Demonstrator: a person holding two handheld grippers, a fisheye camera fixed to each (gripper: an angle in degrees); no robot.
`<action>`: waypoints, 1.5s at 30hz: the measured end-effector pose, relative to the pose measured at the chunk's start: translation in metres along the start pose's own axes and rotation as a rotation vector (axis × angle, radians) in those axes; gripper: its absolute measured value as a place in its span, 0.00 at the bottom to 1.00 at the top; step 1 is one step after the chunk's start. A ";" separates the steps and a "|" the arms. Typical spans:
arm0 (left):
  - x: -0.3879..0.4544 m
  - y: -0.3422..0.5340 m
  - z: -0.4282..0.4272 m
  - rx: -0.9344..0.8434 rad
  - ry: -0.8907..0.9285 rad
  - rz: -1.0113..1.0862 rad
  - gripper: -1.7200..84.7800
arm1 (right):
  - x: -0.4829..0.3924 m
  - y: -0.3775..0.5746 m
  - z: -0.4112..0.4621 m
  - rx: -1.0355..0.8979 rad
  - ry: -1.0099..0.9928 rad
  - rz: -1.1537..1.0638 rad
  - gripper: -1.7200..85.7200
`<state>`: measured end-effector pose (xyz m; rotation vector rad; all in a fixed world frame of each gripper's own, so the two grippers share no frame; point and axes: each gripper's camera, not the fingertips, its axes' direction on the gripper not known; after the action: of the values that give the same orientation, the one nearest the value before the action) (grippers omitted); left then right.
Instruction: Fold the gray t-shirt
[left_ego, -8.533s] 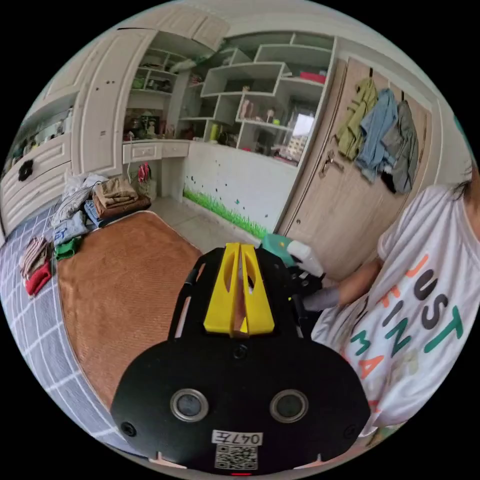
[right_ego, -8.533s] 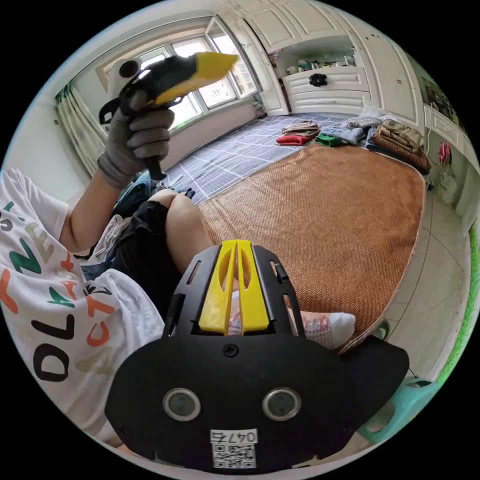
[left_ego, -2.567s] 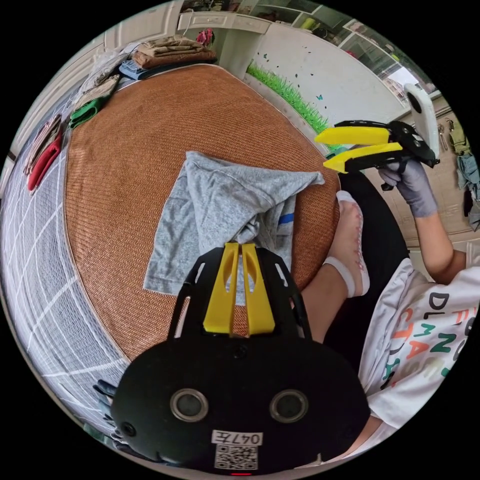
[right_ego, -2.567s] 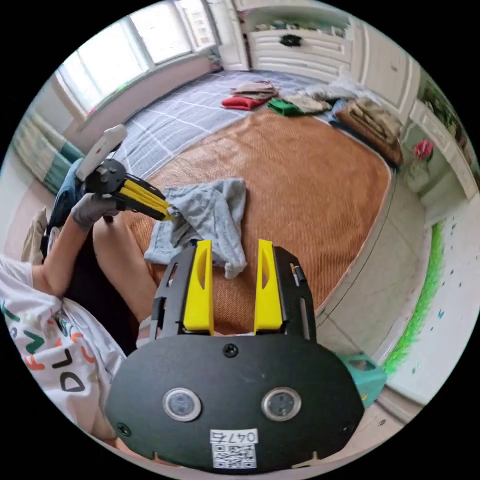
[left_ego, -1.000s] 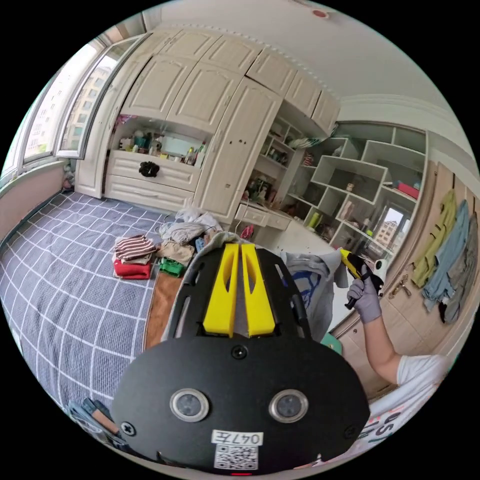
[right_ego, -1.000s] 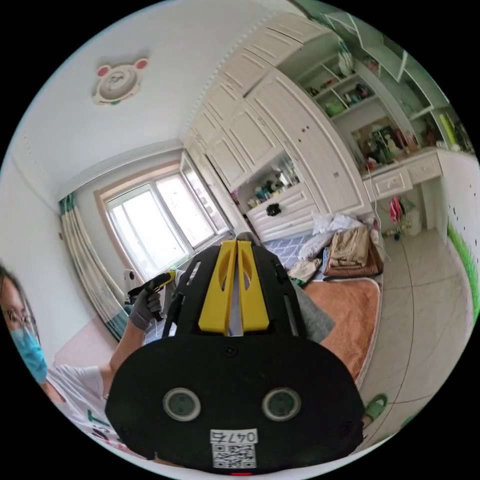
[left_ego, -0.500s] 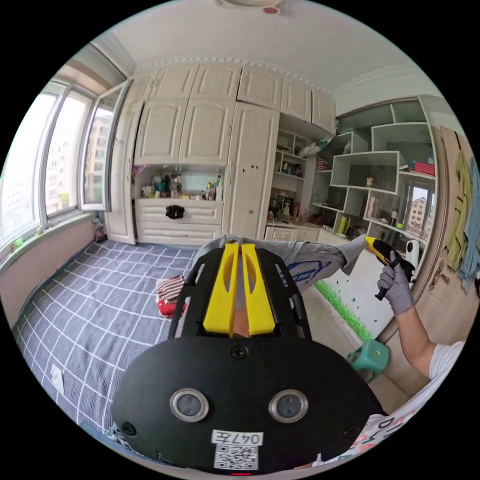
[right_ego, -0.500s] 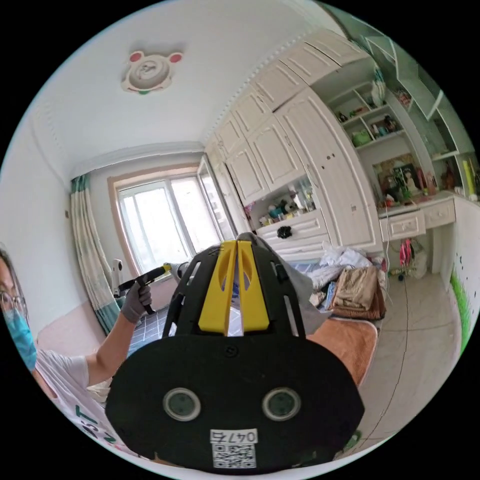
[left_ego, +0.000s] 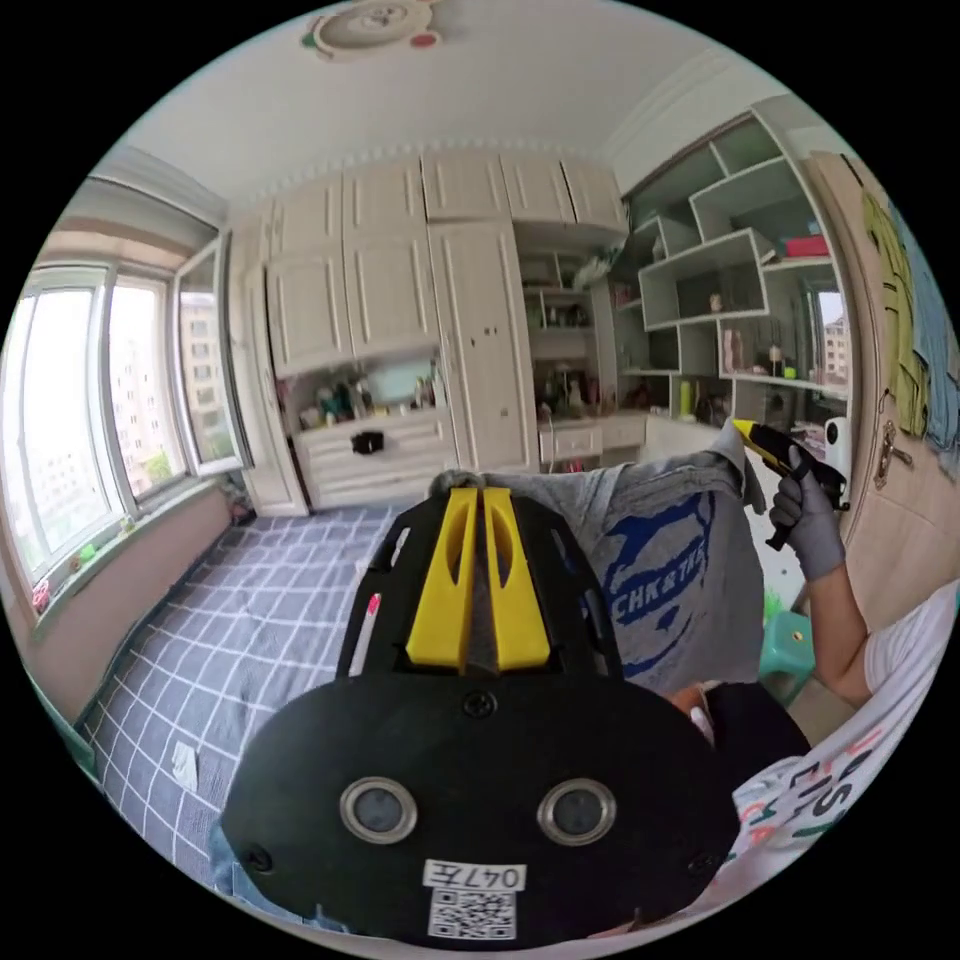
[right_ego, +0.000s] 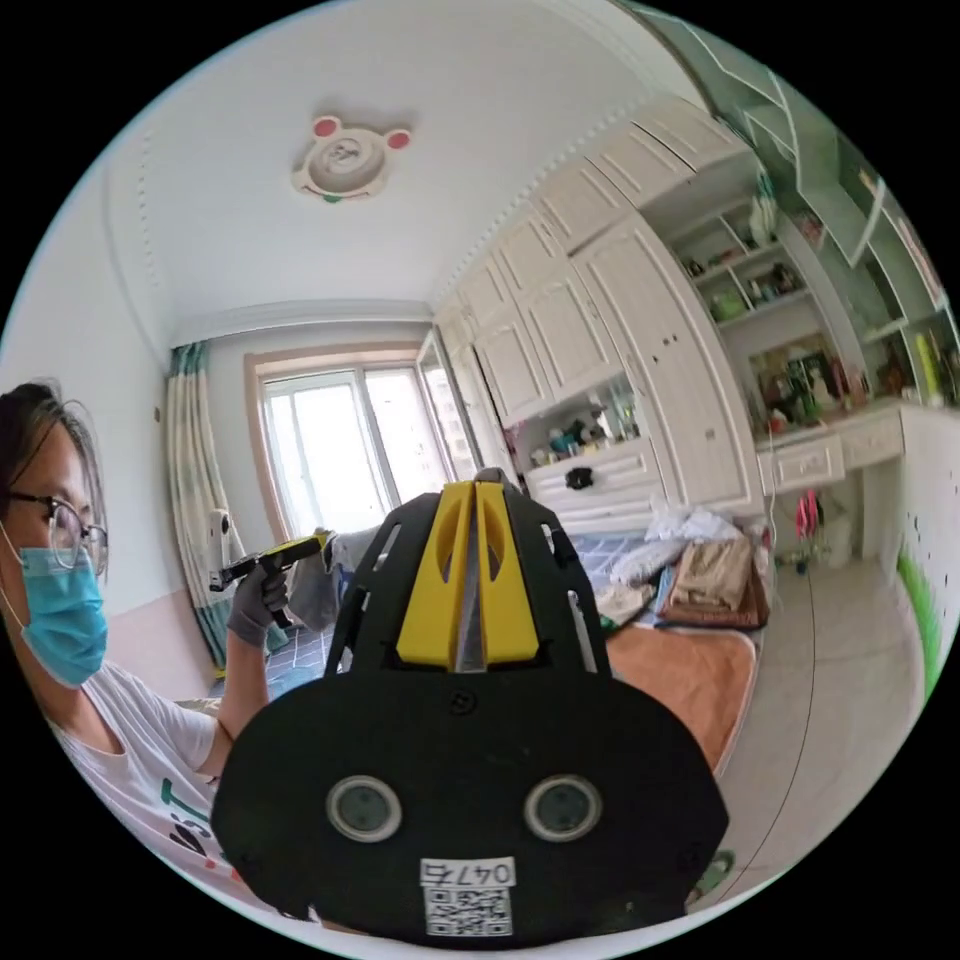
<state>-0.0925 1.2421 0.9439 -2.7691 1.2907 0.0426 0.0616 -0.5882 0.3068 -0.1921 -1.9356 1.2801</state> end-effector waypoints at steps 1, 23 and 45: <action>0.002 0.005 0.053 -0.093 0.026 -0.018 0.01 | 0.016 0.014 0.020 -0.037 0.021 0.049 0.01; 0.172 0.274 0.750 -1.089 0.350 -0.142 0.10 | 0.178 0.333 0.307 -1.087 0.222 0.319 0.06; 0.406 0.293 0.936 -1.339 0.989 0.121 0.01 | 0.099 0.375 0.439 -1.604 0.123 0.085 0.02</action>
<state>-0.0454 0.8284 -0.0322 -4.0181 2.2307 -0.8802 -0.4099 -0.6696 -0.0308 -1.0747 -2.3698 -0.5132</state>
